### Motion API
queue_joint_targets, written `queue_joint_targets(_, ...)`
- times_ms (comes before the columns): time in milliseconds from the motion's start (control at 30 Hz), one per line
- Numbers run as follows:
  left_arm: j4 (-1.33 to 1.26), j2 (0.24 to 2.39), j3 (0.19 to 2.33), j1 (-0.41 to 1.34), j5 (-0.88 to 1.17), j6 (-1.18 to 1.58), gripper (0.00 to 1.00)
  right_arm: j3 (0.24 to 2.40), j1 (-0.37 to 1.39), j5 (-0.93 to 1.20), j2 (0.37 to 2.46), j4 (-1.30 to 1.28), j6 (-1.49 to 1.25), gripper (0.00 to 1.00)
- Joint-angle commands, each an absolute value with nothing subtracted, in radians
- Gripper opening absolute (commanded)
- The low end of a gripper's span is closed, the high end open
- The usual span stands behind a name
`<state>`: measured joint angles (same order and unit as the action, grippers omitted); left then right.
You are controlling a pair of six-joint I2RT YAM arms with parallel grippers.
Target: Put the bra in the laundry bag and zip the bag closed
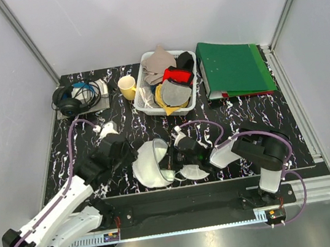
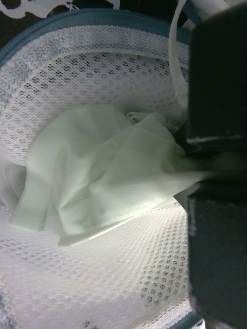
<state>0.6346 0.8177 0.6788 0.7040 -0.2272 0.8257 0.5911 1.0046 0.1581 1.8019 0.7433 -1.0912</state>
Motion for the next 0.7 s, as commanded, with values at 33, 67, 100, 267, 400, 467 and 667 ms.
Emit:
queue_joint_targets(33, 0.643, 0.903, 0.608, 0.557, -0.311, 0.859, 0.18, 0.614, 0.996, 0.192, 1.772, 0.798, -1.068, 0.0)
queue_joint_targets(67, 0.628, 0.937, 0.597, 0.54, -0.295, 0.85, 0.11, 0.614, 0.996, 0.193, 1.772, 0.798, -1.068, 0.0)
queue_joint_targets(100, 0.612, 0.948, 0.58, 0.516, -0.287, 0.845, 0.06, 0.615, 0.996, 0.195, 1.772, 0.799, -1.069, 0.0)
queue_joint_targets(267, 0.456, 0.992, 0.486, 0.502, -0.232, 0.831, 0.03, 0.627, 0.994, 0.207, 1.775, 0.805, -1.074, 0.0)
queue_joint_targets(400, 0.332, 1.054, 0.45, 0.505, -0.163, 0.827, 0.0, 0.644, 0.996, 0.228, 1.782, 0.804, -1.077, 0.0)
queue_joint_targets(467, 0.295, 1.066, 0.425, 0.512, -0.138, 0.828, 0.0, 0.644, 0.997, 0.236, 1.782, 0.805, -1.08, 0.0)
queue_joint_targets(667, 0.221, 1.167, 0.431, 0.552, -0.1, 0.845, 0.0, 0.65, 0.997, 0.301, 1.799, 0.882, -1.127, 0.0)
